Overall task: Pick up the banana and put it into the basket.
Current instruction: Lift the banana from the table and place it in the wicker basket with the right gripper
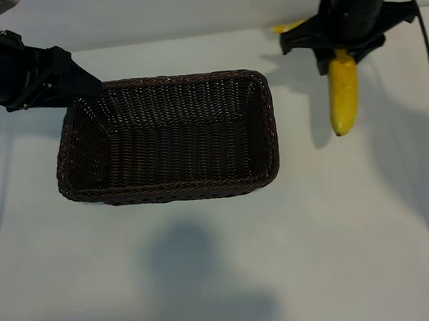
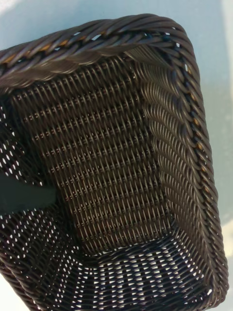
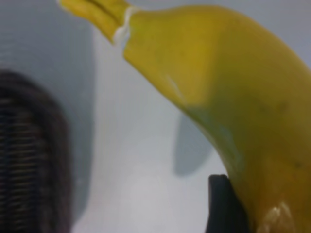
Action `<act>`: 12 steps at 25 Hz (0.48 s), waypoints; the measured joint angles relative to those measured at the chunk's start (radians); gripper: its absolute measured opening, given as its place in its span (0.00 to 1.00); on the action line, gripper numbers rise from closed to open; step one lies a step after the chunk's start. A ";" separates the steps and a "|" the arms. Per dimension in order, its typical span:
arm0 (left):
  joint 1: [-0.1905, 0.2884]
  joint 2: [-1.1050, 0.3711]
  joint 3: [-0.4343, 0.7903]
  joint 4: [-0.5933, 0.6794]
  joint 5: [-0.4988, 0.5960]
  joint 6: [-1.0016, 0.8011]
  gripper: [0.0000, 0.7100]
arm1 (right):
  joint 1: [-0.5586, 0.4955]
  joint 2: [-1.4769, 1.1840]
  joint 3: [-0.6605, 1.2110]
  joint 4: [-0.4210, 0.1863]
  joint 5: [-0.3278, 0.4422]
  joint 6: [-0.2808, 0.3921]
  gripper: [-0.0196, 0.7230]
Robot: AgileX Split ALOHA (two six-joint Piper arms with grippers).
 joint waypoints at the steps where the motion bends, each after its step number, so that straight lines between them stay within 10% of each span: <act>1: 0.000 0.000 0.000 0.000 0.000 0.000 0.85 | 0.015 0.000 -0.013 0.000 0.008 0.000 0.59; 12: 0.000 0.000 0.000 0.000 0.000 0.000 0.85 | 0.196 0.000 -0.037 -0.013 0.015 0.012 0.59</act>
